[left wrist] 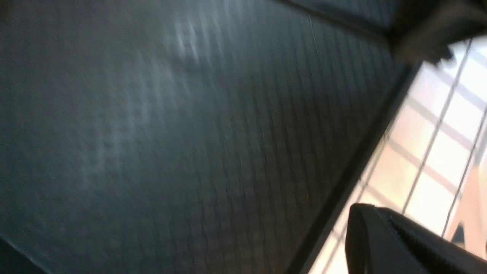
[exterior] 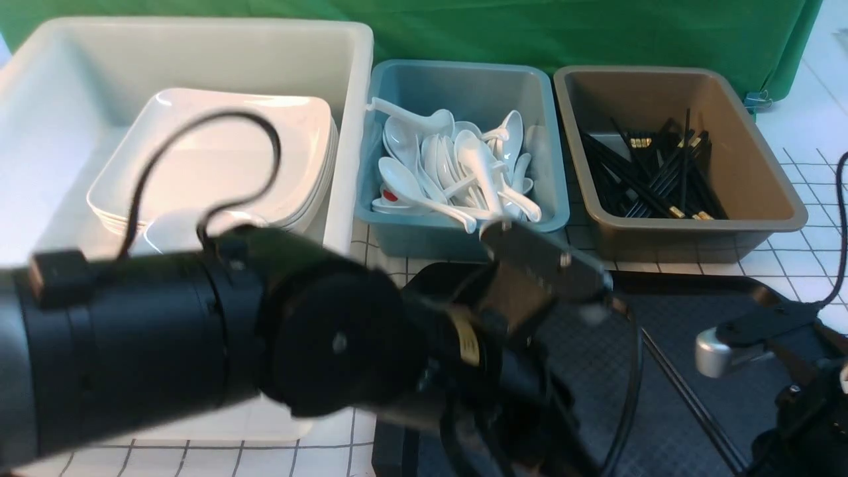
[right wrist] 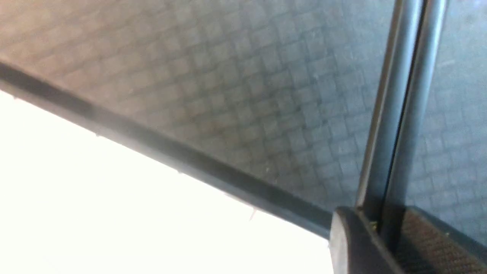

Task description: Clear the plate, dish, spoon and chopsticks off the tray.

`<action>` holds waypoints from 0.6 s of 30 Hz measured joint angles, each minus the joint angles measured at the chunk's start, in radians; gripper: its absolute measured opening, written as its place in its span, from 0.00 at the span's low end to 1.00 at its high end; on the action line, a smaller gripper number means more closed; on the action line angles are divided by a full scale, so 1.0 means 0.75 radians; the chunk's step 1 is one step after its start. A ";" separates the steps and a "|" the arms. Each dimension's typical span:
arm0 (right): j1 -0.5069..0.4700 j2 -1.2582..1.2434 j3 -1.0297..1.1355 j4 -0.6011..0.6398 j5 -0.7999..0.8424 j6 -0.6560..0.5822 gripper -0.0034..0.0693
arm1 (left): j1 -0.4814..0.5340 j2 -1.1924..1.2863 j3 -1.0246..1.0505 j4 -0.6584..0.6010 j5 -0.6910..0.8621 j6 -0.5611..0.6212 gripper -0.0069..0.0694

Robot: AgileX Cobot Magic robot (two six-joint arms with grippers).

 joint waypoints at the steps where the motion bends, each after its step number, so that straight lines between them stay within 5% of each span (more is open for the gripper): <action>1: 0.000 -0.016 0.000 0.002 0.007 0.000 0.23 | 0.010 0.000 -0.020 0.000 -0.001 0.000 0.09; 11: 0.000 -0.148 -0.269 0.007 0.091 0.000 0.23 | 0.173 0.000 -0.201 0.059 -0.156 -0.006 0.09; 18: -0.129 0.091 -0.693 0.002 0.068 -0.060 0.23 | 0.233 0.000 -0.250 0.084 -0.311 -0.006 0.09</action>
